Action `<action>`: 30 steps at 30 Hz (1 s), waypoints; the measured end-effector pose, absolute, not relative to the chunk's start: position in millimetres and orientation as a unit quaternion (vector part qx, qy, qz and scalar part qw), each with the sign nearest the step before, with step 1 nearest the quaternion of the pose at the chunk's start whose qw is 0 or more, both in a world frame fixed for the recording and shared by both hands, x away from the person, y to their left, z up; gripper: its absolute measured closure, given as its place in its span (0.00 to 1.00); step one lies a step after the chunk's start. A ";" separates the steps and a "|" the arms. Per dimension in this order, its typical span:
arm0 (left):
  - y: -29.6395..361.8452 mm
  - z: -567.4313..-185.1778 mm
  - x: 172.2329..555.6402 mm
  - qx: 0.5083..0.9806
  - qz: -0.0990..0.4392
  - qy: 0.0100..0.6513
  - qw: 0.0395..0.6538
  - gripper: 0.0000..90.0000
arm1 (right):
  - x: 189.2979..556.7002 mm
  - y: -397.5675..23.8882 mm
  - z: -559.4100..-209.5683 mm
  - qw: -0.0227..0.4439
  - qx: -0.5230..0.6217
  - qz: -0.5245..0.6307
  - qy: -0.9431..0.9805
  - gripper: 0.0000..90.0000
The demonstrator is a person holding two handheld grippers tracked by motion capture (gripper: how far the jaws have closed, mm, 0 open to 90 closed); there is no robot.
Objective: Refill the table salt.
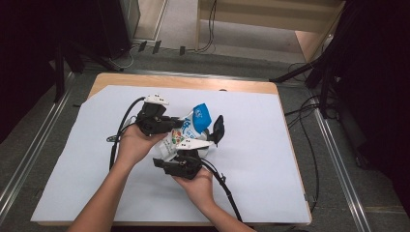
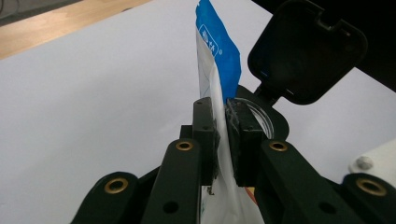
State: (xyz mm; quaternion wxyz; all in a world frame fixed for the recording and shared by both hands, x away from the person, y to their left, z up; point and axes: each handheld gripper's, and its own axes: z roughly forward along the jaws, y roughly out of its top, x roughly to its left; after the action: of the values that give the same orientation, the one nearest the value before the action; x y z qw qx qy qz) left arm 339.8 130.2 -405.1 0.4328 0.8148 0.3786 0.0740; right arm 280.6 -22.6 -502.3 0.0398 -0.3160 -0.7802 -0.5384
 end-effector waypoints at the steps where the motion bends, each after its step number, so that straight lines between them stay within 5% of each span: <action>1: 131.1 -405.7 339.7 0.815 0.072 0.378 0.434 0.93 | 280.4 -22.3 -503.2 0.039 -0.316 -0.537 -0.781 0.69; 30: 143.0 -412.7 339.0 0.831 0.017 0.354 0.428 0.94 | 284.5 -25.8 -522.7 0.020 -0.341 -0.523 -0.781 0.67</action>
State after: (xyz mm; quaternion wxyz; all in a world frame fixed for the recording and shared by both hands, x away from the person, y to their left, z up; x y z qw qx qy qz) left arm 339.0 143.0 -412.7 0.4285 0.8314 0.3535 0.0170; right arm 284.5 -25.8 -522.7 0.0196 -0.3413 -0.7808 -0.5230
